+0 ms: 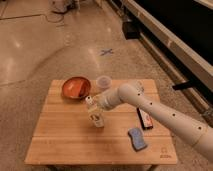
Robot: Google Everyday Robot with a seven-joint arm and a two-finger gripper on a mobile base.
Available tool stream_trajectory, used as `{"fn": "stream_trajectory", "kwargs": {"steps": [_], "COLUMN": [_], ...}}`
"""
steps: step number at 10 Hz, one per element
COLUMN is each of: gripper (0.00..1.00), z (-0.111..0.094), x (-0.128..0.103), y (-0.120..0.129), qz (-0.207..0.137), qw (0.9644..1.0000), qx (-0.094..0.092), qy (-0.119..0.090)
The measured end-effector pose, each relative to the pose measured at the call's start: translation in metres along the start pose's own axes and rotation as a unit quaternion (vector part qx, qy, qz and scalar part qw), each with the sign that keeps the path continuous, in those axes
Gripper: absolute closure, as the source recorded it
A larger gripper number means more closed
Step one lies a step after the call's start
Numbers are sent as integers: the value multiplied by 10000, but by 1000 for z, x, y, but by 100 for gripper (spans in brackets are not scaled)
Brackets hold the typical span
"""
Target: Stand the bottle upright
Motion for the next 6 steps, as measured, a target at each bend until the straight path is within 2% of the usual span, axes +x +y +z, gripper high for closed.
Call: {"fn": "stream_trajectory", "kwargs": {"steps": [1,4,6], "gripper": [100,100,98], "z": [-4,-7,-8], "x": [-4,-14,-24], "y": [1,-2,-3], "qz": [-7,-105,-176], "qw": [9998,9982,9965], "qx": [-76,-210,-365], "qy": [208,550,732]}}
